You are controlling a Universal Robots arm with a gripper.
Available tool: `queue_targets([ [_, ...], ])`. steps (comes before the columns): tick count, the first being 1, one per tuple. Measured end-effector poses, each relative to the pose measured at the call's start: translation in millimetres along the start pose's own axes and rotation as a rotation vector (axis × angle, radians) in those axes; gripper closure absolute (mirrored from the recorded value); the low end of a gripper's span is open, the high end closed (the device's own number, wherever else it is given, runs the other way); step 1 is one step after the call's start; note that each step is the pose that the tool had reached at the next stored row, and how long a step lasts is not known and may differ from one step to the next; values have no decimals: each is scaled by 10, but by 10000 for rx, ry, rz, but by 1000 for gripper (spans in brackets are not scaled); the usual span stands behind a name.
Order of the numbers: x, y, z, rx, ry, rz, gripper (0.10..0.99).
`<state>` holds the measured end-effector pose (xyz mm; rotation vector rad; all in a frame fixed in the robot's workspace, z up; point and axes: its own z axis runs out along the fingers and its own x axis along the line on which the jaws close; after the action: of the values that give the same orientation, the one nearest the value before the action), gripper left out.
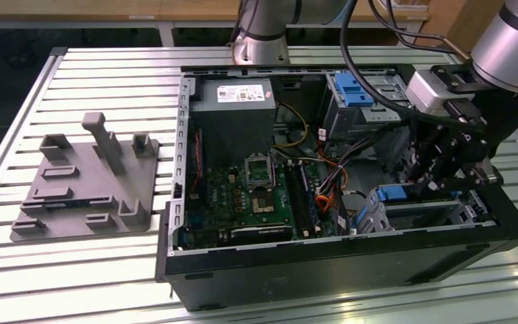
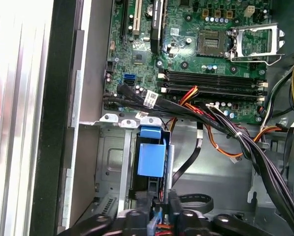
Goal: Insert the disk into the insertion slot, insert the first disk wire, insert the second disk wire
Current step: 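Insert the second disk wire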
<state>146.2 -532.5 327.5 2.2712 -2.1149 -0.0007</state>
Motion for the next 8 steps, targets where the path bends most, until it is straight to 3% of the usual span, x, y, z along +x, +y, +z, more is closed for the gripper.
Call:
queue_targets([
  [2,1,1,-46,0,0,0,757],
  [3,2,3,-85,0,1,0,694],
  [8,5,9,-309,0,-1,31,694],
])
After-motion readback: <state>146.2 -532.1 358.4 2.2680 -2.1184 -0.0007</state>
